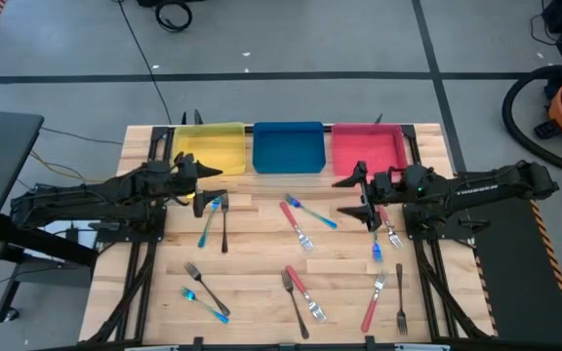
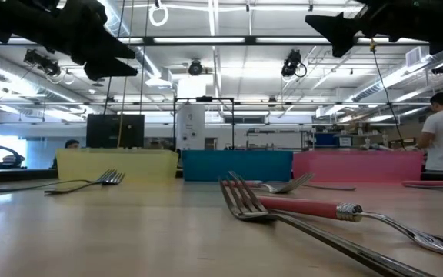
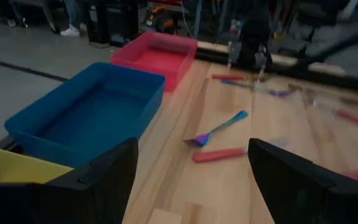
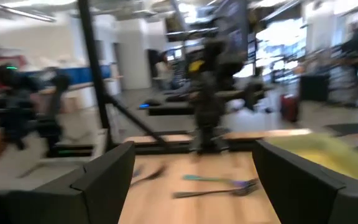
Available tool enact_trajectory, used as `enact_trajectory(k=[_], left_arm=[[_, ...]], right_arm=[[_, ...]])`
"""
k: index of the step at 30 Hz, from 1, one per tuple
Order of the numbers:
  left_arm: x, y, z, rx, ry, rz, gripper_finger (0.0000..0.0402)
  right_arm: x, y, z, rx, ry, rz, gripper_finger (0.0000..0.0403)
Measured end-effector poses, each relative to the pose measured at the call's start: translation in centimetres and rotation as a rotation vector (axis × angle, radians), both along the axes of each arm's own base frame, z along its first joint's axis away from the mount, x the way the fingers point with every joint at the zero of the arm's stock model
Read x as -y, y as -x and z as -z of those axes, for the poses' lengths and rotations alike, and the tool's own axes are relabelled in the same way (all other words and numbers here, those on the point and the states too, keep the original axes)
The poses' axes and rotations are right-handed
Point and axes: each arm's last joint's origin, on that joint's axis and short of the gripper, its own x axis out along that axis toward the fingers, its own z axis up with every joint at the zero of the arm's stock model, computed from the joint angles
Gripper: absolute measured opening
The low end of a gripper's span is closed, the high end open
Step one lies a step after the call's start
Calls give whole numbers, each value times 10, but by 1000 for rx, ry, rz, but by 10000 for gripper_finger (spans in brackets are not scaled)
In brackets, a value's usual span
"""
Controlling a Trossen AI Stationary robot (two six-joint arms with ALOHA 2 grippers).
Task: Sort silverware by color (type)
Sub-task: Put the top left pink fork into the red bin
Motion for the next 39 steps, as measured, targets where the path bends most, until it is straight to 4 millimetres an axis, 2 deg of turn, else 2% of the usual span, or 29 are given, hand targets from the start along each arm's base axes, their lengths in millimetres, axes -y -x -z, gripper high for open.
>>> enact_trajectory(k=[4, 10, 20, 28, 39], left_arm=[[-1, -4, -3, 47, 34, -10, 306], [-1, -5, -3, 47, 32, -10, 306], [-1, -5, -3, 53, 28, -9, 306], [-1, -5, -6, 80, 22, -9, 306], [-1, -5, -6, 78, 22, -9, 306]], right_arm=[[-6, 0, 1, -30, -127, -72, 334], [-7, -1, 7, -146, -483, -96, 334], [-2, -11, 33, -342, -927, 113, 334], [-5, -24, 57, -472, -1106, 180, 334], [-24, -43, 85, -575, -1261, 169, 334]])
